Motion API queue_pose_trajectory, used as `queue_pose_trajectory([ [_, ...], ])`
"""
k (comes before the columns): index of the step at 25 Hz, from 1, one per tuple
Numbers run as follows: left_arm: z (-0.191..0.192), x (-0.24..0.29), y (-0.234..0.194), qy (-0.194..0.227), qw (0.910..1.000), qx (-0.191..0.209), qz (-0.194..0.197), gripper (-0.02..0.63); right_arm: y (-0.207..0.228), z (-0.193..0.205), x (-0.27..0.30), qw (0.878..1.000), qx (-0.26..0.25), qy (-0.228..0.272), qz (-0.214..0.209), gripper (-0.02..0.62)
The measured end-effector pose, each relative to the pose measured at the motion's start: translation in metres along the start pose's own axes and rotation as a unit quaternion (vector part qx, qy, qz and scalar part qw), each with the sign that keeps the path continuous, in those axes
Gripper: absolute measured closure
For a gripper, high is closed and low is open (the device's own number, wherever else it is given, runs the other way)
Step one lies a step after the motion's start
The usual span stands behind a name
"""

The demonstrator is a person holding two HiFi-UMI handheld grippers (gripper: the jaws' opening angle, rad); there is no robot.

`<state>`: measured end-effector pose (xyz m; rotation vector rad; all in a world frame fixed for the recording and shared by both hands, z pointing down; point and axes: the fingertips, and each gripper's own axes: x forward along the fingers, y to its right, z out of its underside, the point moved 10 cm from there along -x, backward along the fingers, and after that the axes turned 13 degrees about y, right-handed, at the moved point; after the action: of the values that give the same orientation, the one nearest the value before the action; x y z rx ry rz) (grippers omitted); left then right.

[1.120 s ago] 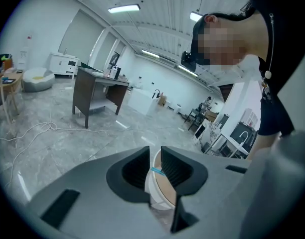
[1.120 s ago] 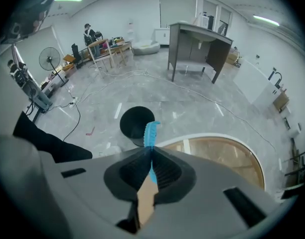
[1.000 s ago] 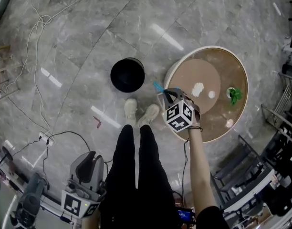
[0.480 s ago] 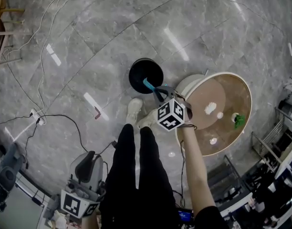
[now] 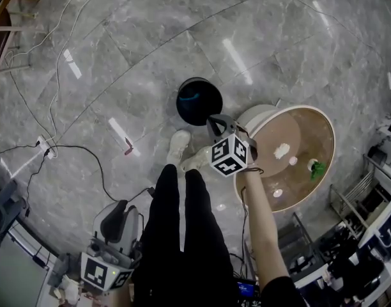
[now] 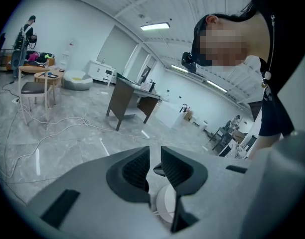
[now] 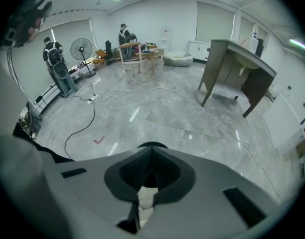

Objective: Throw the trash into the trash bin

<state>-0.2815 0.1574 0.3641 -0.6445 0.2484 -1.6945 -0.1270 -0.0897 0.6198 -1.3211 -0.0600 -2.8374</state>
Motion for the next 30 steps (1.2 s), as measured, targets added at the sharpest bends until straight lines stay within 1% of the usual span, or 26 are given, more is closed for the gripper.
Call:
queue_pose_trajectory([
  [2, 0.0, 0.004, 0.002, -0.002, 0.9999, 0.006, 0.012, 0.534, 0.003, -0.003, -0.014, 0.999, 0.024, 0.028, 0.03, 0.592],
  [4, 0.001, 0.005, 0.004, -0.011, 0.9994, 0.018, 0.027, 0.534, 0.005, -0.01, -0.036, 0.993, 0.068, 0.073, 0.059, 0.592],
  [6, -0.001, 0.012, 0.009, -0.01, 0.9987, 0.022, 0.044, 0.534, 0.004, -0.017, -0.066, 0.981, 0.115, 0.13, 0.084, 0.592],
  [7, -0.002, 0.017, 0.013, -0.007, 0.9981, 0.026, 0.056, 0.534, 0.002, -0.02, -0.083, 0.972, 0.139, 0.161, 0.098, 0.592],
  [9, -0.006, 0.028, 0.023, -0.004, 0.9957, 0.037, 0.085, 0.534, -0.002, -0.024, -0.121, 0.948, 0.191, 0.216, 0.136, 0.592],
  [11, -0.011, 0.038, 0.036, -0.006, 0.9919, 0.044, 0.119, 0.534, -0.008, -0.025, -0.164, 0.916, 0.237, 0.262, 0.187, 0.592],
  [13, -0.018, 0.048, 0.053, -0.009, 0.9868, 0.05, 0.153, 0.534, -0.018, -0.028, -0.208, 0.886, 0.265, 0.302, 0.23, 0.592],
  [15, -0.029, 0.057, 0.076, -0.006, 0.9799, 0.054, 0.192, 0.534, -0.034, -0.032, -0.253, 0.861, 0.283, 0.331, 0.264, 0.592],
  [17, -0.04, 0.063, 0.098, -0.004, 0.9704, 0.071, 0.231, 0.534, -0.05, -0.037, -0.296, 0.84, 0.299, 0.349, 0.29, 0.592],
  [19, -0.051, 0.068, 0.12, 0.0, 0.9586, 0.094, 0.269, 0.534, -0.065, -0.043, -0.337, 0.818, 0.314, 0.37, 0.308, 0.592],
  [22, -0.068, 0.076, 0.158, 0.017, 0.9397, 0.109, 0.324, 0.534, -0.087, -0.055, -0.396, 0.779, 0.319, 0.417, 0.343, 0.592],
  [24, -0.075, 0.075, 0.175, 0.019, 0.9283, 0.134, 0.346, 0.541, -0.107, -0.064, -0.43, 0.752, 0.314, 0.438, 0.379, 0.592],
  [27, -0.09, 0.071, 0.198, 0.029, 0.9132, 0.165, 0.372, 0.551, -0.144, -0.074, -0.47, 0.712, 0.302, 0.454, 0.443, 0.592],
  [30, -0.106, 0.07, 0.225, 0.054, 0.8969, 0.176, 0.402, 0.555, -0.169, -0.072, -0.504, 0.673, 0.298, 0.461, 0.496, 0.592],
])
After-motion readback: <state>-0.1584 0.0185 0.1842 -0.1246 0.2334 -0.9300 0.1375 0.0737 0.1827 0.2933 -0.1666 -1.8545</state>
